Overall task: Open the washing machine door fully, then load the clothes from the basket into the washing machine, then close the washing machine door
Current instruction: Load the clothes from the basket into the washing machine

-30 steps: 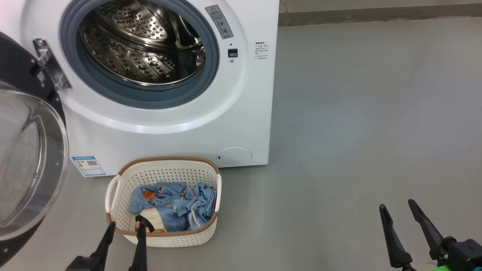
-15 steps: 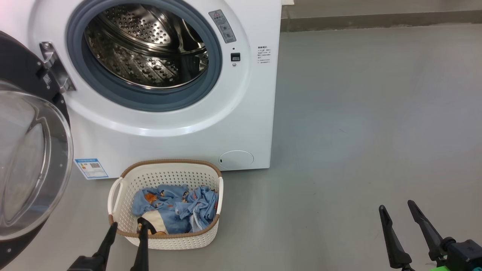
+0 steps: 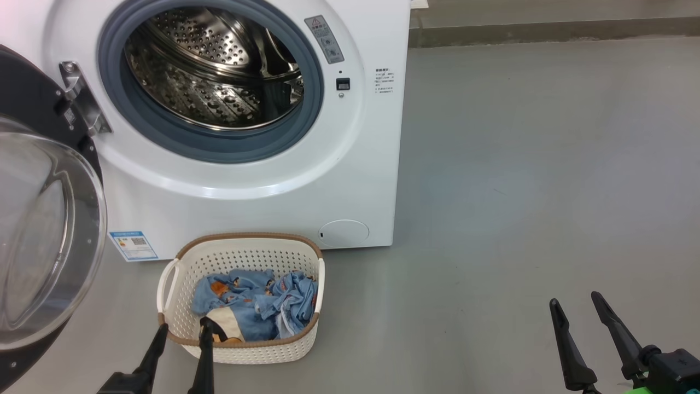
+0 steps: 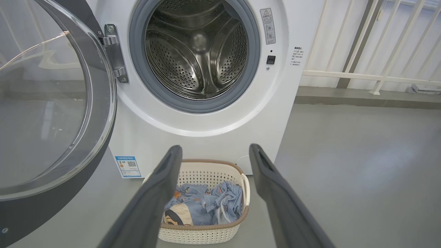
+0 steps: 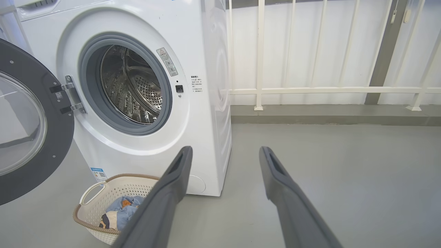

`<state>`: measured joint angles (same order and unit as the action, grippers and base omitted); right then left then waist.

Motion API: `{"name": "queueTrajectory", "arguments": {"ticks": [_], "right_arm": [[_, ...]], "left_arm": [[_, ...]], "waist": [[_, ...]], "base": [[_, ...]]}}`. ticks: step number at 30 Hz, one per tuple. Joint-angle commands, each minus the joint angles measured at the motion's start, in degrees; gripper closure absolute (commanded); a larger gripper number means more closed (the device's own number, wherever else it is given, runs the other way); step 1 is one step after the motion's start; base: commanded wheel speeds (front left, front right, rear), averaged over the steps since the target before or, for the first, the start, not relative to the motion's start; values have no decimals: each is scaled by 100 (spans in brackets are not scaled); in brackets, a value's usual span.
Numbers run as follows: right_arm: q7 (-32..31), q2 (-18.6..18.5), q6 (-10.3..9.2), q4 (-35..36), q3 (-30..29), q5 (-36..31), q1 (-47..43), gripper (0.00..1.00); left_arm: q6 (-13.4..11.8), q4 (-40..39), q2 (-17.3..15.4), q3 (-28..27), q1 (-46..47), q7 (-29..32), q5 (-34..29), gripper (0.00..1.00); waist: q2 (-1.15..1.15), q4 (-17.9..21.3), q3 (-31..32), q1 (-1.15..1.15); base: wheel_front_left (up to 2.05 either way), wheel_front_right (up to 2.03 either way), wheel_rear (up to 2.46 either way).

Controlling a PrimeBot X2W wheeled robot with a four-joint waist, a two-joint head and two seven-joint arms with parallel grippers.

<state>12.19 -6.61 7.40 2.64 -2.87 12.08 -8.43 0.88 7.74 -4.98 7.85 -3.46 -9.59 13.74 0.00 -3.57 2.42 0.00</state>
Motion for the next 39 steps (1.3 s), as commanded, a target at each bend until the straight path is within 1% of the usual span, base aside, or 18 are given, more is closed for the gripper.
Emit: {"name": "queueTrajectory", "arguments": {"ticks": [1,3,9,16,22,28,39], "right_arm": [[39,-58,9,126,112,-74,47,0],[46,-62,9,129,115,-67,52,0],[52,-73,9,129,112,-60,66,0],[29,-73,9,137,115,-57,73,0],[19,-85,9,135,133,-50,75,0],[13,-91,9,135,143,-47,81,0],[7,-100,9,107,151,-43,102,0]], "left_arm": [[-44,-151,-83,-158,113,-12,3,0],[-90,-154,-91,-161,117,-30,-20,0],[-122,-153,-97,-130,135,-44,-15,0],[-84,-122,-129,-54,158,-45,16,0],[-107,-160,-114,16,142,-43,27,0],[-103,-185,-144,52,134,-51,31,0],[-91,-115,-191,113,157,-105,61,0]], "waist": [[0,0,-3,0],[0,1,-8,0],[0,-1,-27,0],[0,-14,-52,0],[0,-26,-61,0],[0,-25,-68,0],[0,-17,-81,0]], "base": [[55,-55,0],[75,-75,0],[130,-130,0],[198,-198,0],[130,-130,0],[58,-58,0],[1,-1,0]]}}
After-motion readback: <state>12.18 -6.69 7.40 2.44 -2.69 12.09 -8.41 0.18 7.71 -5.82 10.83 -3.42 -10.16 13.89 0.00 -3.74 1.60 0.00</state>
